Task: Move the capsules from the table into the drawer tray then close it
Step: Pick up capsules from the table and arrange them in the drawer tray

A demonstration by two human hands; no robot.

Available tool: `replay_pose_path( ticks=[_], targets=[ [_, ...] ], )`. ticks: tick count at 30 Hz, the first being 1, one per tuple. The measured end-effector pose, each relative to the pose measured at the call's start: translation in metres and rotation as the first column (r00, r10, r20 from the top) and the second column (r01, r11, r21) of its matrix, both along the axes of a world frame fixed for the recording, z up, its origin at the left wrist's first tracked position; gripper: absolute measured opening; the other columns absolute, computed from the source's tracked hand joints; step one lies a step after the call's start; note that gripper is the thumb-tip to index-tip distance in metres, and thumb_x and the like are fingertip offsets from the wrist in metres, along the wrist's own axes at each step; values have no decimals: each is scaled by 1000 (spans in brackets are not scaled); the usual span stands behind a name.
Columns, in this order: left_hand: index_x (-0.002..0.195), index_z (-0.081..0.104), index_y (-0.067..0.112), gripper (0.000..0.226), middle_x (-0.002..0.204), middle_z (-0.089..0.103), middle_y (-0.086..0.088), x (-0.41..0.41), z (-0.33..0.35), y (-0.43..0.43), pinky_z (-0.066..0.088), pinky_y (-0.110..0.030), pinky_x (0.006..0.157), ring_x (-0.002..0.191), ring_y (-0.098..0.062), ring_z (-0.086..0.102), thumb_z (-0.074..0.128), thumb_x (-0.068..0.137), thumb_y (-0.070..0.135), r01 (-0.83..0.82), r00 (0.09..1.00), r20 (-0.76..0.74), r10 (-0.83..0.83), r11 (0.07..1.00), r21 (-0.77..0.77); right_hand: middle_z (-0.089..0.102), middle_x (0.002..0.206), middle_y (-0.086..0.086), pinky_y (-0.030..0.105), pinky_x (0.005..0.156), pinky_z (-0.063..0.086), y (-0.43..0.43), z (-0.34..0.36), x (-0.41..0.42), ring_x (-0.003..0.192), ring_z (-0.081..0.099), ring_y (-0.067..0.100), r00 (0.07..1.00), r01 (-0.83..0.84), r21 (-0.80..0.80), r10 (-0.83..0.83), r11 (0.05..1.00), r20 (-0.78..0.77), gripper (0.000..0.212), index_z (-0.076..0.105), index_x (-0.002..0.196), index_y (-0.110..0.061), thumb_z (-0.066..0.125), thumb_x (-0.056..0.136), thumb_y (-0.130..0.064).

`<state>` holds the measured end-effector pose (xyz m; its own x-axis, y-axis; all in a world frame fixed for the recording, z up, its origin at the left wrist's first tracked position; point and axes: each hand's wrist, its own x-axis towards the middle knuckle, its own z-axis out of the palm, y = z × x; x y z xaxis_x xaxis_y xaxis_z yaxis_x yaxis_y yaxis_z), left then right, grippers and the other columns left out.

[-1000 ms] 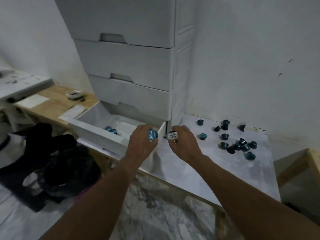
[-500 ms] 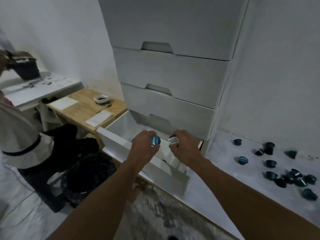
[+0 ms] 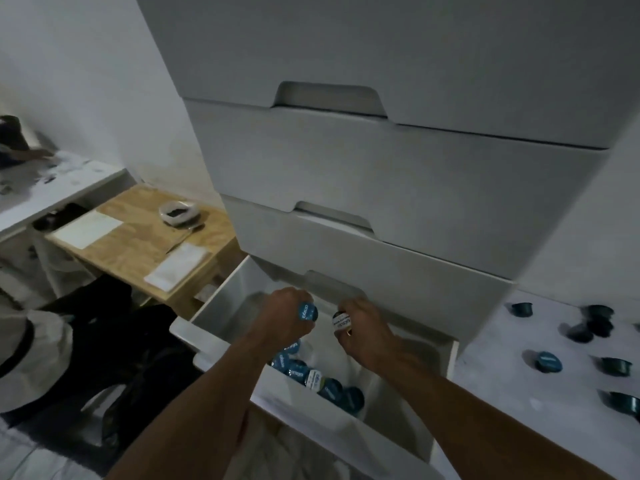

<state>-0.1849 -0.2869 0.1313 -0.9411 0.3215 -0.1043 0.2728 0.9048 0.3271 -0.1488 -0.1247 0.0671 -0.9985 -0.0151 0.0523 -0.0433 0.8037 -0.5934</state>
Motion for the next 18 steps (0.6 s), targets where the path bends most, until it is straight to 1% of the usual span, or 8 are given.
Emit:
replay_pose_path(
  ticks=[2,4,6,8,12,15,16,18],
  targets=[
    [122,58,24,43,122,60,2,-16,-7,-3,37,-20,84,106,-14,56,69,82,32,77,996,53,-75,996,-37,56,108,9,29,83,44,-7,-8,-5,98,55,25,999,28,-5,-28,1000,37,25,59,104,-9,66,80,-14],
    [122,58,24,42,122,61,3,-34,-12,-7,35,-16,78,101,-11,56,68,83,33,170,982,87,-165,984,-50,54,111,8,29,82,46,-14,-14,-7,99,55,25,993,86,-12,-85,996,84,27,58,108,-11,62,81,-15],
    [125,57,24,43,124,60,5,-49,-16,-11,30,-13,72,104,-10,56,66,84,32,257,961,117,-250,965,-47,54,113,8,31,85,47,-23,-20,-6,101,56,25,981,162,-21,-158,987,116,31,57,113,-12,60,83,-16],
    [125,57,23,44,125,59,5,-60,-24,-16,29,-12,72,109,-11,56,67,84,30,338,932,145,-332,941,-19,53,116,7,32,90,47,-34,-22,-2,104,56,25,958,254,-29,-247,967,146,36,55,119,-14,62,83,-17],
    [118,62,19,41,116,62,3,-76,-40,-22,34,-13,75,105,-15,59,73,78,21,444,861,226,-456,890,103,54,115,7,29,91,43,-54,-21,7,106,54,25,887,411,-12,-397,912,236,38,56,119,-16,66,83,-19],
    [113,66,16,41,112,66,0,-83,-49,-25,40,-15,80,100,-16,61,76,73,16,516,807,239,-541,841,161,57,114,7,27,89,43,-62,-17,13,106,55,25,838,481,15,-465,876,285,39,59,116,-17,69,78,-14],
    [111,67,16,41,111,66,-1,-84,-52,-26,43,-18,83,100,-16,62,77,71,15,528,794,243,-558,830,183,58,113,8,25,87,42,-63,-16,15,106,55,25,825,499,32,-486,866,288,39,60,115,-17,69,78,-12],
    [109,67,17,41,111,66,-2,-85,-58,-29,49,-26,89,100,-17,61,77,69,12,530,773,269,-574,818,223,59,114,8,24,85,41,-64,-12,18,105,56,24,802,521,76,-518,850,296,39,60,114,-17,70,77,-11]
  ],
)
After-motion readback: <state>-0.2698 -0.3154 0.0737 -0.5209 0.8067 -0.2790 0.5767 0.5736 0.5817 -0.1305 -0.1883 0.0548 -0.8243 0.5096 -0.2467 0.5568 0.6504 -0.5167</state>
